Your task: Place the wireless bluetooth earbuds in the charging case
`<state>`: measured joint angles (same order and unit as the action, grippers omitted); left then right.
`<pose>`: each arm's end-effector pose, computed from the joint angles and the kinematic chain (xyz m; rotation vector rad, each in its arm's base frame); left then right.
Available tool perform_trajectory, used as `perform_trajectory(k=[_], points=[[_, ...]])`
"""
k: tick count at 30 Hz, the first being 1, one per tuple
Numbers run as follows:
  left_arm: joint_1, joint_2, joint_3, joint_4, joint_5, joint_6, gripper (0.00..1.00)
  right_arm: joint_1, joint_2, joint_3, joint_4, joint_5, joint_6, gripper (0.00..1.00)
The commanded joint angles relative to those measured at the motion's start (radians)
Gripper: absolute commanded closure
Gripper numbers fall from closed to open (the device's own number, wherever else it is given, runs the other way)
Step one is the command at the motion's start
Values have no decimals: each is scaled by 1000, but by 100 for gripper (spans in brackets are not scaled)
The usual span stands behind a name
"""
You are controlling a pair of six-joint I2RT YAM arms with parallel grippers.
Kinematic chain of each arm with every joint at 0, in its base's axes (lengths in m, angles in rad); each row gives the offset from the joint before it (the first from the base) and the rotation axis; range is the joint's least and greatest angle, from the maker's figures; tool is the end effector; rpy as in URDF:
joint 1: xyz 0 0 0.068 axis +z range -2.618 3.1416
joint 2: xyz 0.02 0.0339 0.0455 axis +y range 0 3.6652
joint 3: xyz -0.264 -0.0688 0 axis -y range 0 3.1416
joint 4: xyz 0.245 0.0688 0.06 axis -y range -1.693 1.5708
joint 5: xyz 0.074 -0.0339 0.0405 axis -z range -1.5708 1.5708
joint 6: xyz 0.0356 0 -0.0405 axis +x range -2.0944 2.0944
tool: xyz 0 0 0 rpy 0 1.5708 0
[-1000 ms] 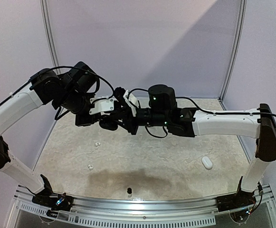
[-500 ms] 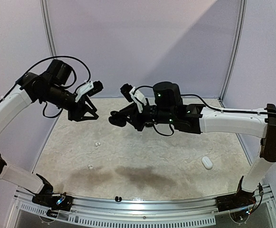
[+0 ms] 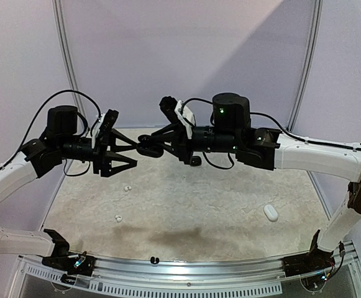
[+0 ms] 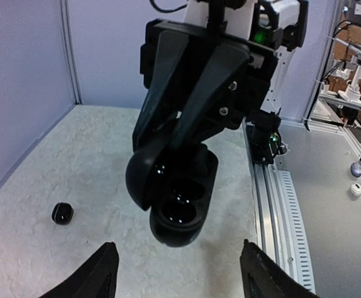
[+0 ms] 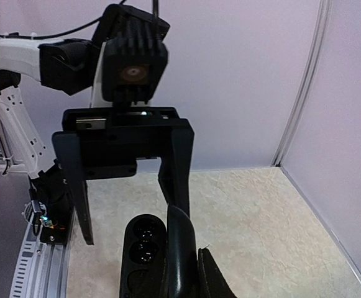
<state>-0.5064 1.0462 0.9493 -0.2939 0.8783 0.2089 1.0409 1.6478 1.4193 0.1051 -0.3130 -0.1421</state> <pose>0.1851 -0.1340 0.3412 1.2012 1.5402 -1.0505 0.1925 0.3503 0.3664 -1.1856 1.3247 0.9261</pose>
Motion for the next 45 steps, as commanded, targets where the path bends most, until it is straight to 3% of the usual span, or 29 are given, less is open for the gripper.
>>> perform_trajectory(k=[1,6,15,19,25,29,35,41,43,45], points=[[-14,4,-12,184,115,-47,37,7,11,68,-1,-71,-17,100],[-27,2,-44,258,130,-74,57,13,18,79,0,-70,-21,100],[-61,16,-72,445,121,-205,52,22,20,82,-16,-41,-31,100],[-70,10,-86,440,115,-205,60,23,20,82,-8,-41,-26,100],[-70,5,-103,398,108,-188,54,24,15,81,13,-43,-22,100],[-70,5,-109,422,108,-201,65,24,16,82,13,-46,-21,100],[-70,4,-104,448,99,-206,73,25,19,78,10,-41,-21,100],[-70,4,-104,450,101,-224,100,25,24,80,16,-43,-16,100],[-70,2,-106,448,100,-213,100,26,27,82,14,-44,-11,100],[-70,-1,-108,447,99,-191,100,26,32,85,13,-40,2,92]])
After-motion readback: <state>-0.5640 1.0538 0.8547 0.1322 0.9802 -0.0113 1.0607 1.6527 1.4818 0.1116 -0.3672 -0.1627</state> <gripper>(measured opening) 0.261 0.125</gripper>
